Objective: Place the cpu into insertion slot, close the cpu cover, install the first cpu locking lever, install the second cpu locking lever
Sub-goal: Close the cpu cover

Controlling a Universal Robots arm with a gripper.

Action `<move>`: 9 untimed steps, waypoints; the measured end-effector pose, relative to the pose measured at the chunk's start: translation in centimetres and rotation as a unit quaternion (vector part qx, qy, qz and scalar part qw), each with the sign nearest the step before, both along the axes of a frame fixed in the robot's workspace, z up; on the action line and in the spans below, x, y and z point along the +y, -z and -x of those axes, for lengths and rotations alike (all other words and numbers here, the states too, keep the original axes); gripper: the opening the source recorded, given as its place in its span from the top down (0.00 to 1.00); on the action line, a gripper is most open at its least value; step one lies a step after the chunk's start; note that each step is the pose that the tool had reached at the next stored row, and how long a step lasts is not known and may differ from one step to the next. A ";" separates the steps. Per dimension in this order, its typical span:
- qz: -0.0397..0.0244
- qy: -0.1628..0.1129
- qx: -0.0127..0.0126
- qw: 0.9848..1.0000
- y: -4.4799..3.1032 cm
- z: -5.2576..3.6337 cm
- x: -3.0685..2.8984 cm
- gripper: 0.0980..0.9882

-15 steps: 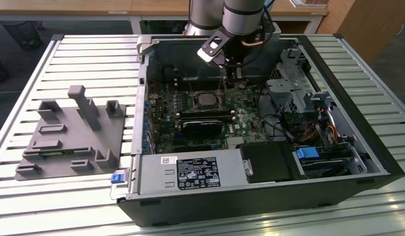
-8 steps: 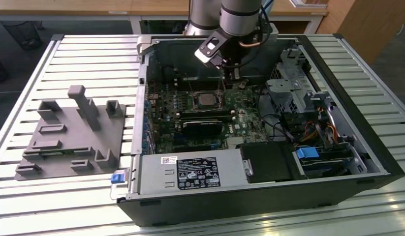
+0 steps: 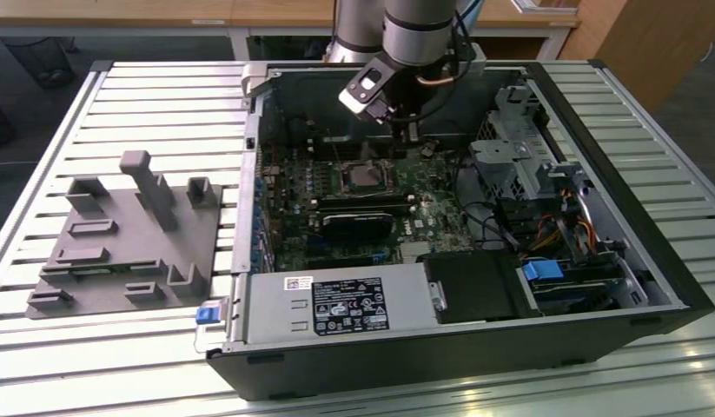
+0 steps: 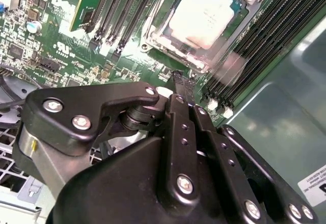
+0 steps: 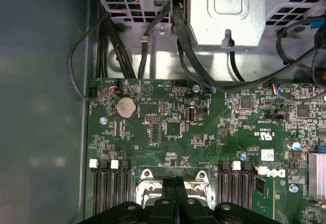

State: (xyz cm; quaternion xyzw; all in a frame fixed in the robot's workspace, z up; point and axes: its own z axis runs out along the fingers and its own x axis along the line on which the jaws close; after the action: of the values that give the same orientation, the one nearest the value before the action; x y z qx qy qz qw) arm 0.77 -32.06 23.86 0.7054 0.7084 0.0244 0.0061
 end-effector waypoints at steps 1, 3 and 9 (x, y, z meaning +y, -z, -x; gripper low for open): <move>0.000 0.000 0.000 1.000 0.04 0.06 0.00 0.99; 0.000 0.000 0.000 1.000 0.13 0.17 0.00 0.99; 0.000 0.000 0.000 1.000 0.68 0.30 0.00 0.99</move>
State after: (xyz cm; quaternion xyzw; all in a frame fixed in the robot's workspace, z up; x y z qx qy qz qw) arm 0.47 -32.06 23.18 0.7053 0.7084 0.0243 0.0061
